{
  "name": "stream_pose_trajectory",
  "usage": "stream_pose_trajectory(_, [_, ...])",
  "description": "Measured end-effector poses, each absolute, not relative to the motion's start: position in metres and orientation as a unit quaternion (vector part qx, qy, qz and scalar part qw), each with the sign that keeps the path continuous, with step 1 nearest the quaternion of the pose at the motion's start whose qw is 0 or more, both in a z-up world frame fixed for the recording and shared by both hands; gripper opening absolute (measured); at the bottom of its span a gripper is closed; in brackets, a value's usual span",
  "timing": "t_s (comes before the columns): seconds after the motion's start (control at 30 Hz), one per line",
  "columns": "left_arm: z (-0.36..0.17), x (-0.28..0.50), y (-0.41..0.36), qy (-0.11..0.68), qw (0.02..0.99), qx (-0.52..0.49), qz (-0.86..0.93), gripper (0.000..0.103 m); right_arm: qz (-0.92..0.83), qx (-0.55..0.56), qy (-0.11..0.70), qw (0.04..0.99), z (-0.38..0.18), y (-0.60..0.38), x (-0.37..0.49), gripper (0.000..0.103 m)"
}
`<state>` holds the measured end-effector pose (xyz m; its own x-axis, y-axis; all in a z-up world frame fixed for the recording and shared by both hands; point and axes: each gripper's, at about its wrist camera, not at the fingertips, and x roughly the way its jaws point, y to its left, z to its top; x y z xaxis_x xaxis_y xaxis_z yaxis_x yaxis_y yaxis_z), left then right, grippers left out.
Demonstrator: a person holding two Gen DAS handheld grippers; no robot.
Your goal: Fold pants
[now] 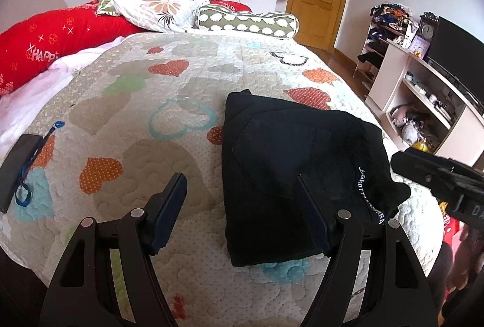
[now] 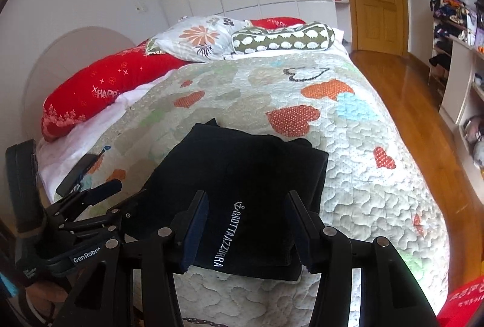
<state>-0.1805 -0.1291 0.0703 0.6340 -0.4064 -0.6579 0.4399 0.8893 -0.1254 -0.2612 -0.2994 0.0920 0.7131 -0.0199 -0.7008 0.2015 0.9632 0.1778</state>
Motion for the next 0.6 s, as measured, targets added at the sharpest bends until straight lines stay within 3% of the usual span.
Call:
stream_pose_trajectory(0.3, [0.070, -0.177, -0.126, 0.361, 0.899, 0.003, -0.249, 0.074, -0.072, 0.156, 0.389, 0.905, 0.071, -0.318, -0.258, 0.053])
stream_pose_trajectory(0.43, [0.065, -0.169, -0.125, 0.371, 0.893, -0.001, -0.255, 0.074, -0.081, 0.190, 0.384, 0.900, 0.063, -0.339, -0.260, 0.064])
stream_pose_trajectory(0.6, [0.062, -0.155, -0.119, 0.381, 0.881, -0.027, -0.279, 0.074, -0.057, 0.216, 0.394, 0.892, 0.052, -0.354, -0.260, 0.065])
